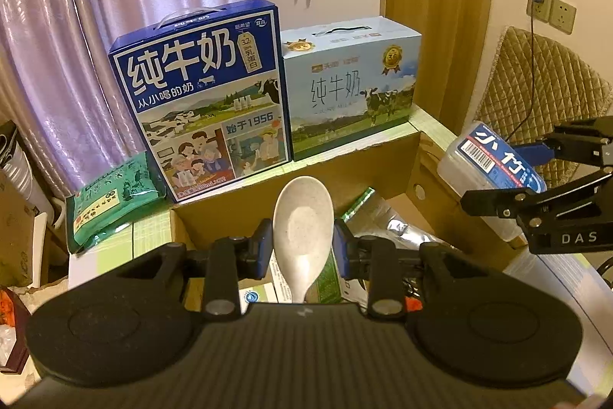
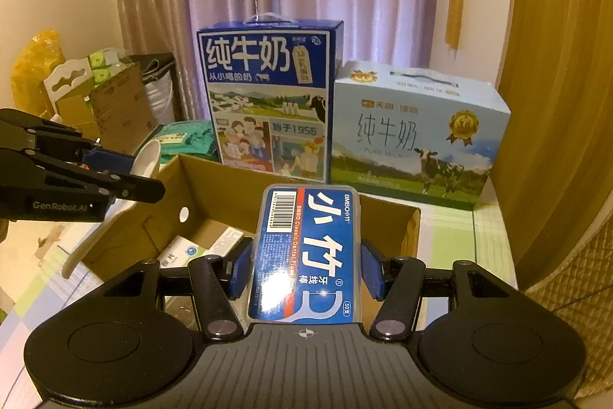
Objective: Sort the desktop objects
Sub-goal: 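Carry the spoon with the left tool while the right tool carries the case over the box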
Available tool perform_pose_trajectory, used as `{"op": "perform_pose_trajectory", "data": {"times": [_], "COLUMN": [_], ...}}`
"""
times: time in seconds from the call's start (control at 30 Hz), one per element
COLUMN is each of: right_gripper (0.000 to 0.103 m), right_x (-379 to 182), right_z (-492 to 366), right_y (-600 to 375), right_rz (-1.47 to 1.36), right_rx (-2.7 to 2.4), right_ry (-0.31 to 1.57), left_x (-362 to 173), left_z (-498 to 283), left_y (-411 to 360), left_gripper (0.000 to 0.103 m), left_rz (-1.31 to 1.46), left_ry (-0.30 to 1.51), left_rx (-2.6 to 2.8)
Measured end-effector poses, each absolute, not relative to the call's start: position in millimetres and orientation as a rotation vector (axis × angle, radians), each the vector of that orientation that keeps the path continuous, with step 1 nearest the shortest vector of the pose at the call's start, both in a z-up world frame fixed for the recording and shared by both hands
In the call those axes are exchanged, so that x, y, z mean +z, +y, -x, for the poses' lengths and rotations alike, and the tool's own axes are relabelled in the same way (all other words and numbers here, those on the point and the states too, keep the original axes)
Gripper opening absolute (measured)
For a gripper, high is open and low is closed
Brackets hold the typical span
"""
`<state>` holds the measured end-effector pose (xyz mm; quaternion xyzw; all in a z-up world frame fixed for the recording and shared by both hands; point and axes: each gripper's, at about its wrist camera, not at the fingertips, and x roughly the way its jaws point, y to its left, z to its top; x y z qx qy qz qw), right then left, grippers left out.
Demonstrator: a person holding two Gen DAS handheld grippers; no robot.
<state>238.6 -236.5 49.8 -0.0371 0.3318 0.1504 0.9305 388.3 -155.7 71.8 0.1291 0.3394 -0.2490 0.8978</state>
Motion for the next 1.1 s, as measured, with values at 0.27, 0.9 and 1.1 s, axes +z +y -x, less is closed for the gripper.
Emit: {"op": "perform_pose_trajectory", "data": {"times": [0.27, 0.9, 1.1], "right_gripper": [0.055, 0.055, 0.055], "right_x": [34, 17, 16], "right_z": [-252, -268, -269], "right_y": [-238, -238, -235], "right_rz": [0.066, 0.056, 0.066], "right_rx": [0.306, 0.296, 0.294], "right_ry": [0.705, 0.733, 0.733], "left_x": [58, 34, 32], "left_z": [-404, -426, -427], "left_y": [-156, -159, -160], "left_gripper": [0.028, 0.028, 0.028], "left_rz": [-0.254, -0.252, -0.242], "left_ry": [0.707, 0.714, 0.713], "left_rx": [-0.523, -0.532, -0.534]}}
